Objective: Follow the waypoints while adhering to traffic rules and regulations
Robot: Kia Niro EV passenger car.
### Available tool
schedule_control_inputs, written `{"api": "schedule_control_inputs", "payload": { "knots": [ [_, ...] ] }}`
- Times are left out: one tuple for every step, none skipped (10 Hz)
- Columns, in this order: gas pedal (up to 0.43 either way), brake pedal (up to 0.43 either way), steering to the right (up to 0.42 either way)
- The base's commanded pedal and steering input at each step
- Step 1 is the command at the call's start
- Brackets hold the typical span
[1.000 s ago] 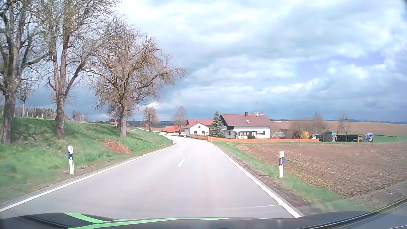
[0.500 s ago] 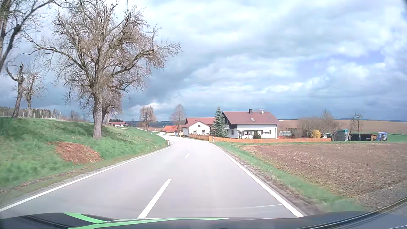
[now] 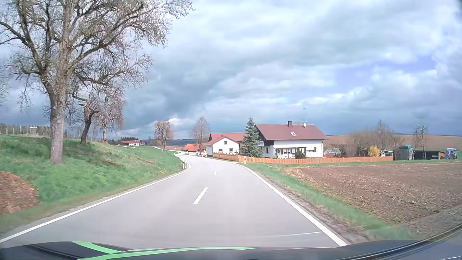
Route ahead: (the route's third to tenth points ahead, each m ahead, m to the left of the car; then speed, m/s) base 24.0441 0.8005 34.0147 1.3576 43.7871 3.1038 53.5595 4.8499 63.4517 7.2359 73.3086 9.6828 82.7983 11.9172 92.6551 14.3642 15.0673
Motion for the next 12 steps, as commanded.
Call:
{"api": "schedule_control_inputs", "payload": {
  "knots": [
    [0.0, 0.0, 0.0],
    [0.0, 0.0, -0.001],
    [0.0, 0.0, -0.001],
    [0.008, 0.0, -0.001],
    [0.028, 0.0, -0.002],
    [0.028, 0.0, -0.006],
    [0.039, 0.0, -0.011],
    [0.047, 0.0, -0.014],
    [0.047, 0.0, -0.016],
    [0.059, 0.0, -0.018],
    [0.067, 0.0, -0.019],
    [0.067, 0.0, -0.021]
  ]
}}
